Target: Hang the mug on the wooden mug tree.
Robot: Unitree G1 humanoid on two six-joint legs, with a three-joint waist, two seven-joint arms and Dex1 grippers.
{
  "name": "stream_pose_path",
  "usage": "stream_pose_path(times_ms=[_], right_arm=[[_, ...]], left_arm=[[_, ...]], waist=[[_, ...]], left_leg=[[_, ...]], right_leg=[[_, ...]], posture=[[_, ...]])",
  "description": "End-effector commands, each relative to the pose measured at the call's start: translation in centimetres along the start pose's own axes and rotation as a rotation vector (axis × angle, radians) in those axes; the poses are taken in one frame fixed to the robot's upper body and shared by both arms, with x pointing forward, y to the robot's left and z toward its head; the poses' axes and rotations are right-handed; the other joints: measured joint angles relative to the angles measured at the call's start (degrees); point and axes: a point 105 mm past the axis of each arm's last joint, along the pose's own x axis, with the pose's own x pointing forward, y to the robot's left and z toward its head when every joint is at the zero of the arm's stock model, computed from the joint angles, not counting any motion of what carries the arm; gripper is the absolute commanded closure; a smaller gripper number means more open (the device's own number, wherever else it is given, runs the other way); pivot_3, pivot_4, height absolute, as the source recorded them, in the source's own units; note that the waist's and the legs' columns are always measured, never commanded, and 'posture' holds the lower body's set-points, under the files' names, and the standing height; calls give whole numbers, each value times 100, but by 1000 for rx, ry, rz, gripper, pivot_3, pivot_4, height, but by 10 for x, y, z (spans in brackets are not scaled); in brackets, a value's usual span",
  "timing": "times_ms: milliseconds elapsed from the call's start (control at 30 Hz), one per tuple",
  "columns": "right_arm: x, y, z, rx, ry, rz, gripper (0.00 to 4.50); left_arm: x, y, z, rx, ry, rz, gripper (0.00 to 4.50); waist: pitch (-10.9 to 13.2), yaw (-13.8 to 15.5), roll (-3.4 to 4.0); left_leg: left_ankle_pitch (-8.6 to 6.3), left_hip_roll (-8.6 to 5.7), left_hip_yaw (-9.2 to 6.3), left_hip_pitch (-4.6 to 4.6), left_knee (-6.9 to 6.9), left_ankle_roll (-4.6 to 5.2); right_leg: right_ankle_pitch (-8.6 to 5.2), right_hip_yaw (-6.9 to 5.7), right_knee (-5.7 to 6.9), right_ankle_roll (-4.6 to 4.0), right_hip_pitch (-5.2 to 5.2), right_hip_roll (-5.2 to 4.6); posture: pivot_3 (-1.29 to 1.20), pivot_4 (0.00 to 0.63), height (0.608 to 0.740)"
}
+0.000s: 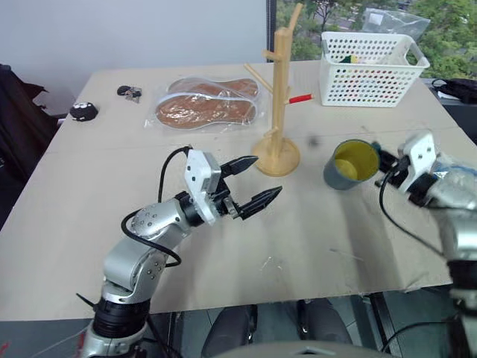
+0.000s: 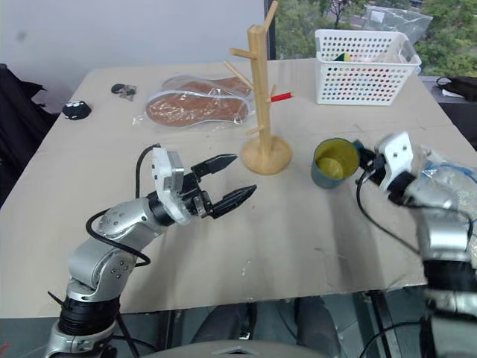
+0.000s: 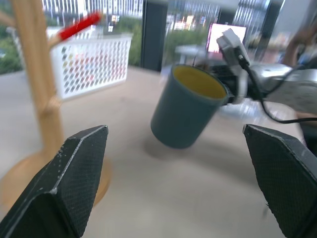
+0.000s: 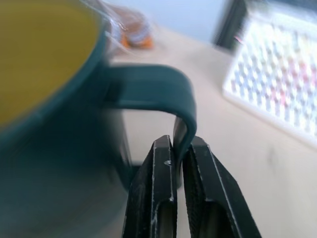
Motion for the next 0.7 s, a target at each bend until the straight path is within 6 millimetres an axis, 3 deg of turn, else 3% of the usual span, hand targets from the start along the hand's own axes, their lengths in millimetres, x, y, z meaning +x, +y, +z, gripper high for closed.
stream_pose_path(times_ms=[33, 200, 333, 467, 700], right_arm=[[16, -16, 43, -178, -28, 194, 4324], [39, -34, 82, -346, -1, 337, 4324], [55, -34, 102, -442, 7, 418, 4324], [67, -32, 108, -540, 51, 470, 4324], [84, -23, 127, -591, 30, 510, 4324]], left_arm=[[4, -11, 30, 35, -164, 11, 0], [4, -10, 44, 69, -272, 94, 0], [3, -6, 48, 119, -301, 192, 0], [4, 6, 50, 260, -271, 348, 0], [9, 0, 46, 280, -253, 373, 0]], waist=[[2, -31, -1], [9, -44, -12], [9, 11, -13], [10, 38, -13], [10, 57, -12]], left_leg=[[0, 2, -1, 0, 0, 0], [0, 3, -3, -5, 0, -1], [0, -1, -8, -36, -2, -2], [1, -9, -7, -75, 7, -3], [1, -11, -10, -82, 7, -4]], right_leg=[[1, -1, -1, -1, 0, 0], [1, -4, -7, -3, -1, -2], [2, -9, -24, -2, -26, -10], [4, -7, -18, -1, -68, -16], [4, -10, -15, -1, -75, -19]], posture=[[0, 150, 740], [0, 150, 740], [0, 150, 740], [0, 150, 740], [0, 150, 740]])
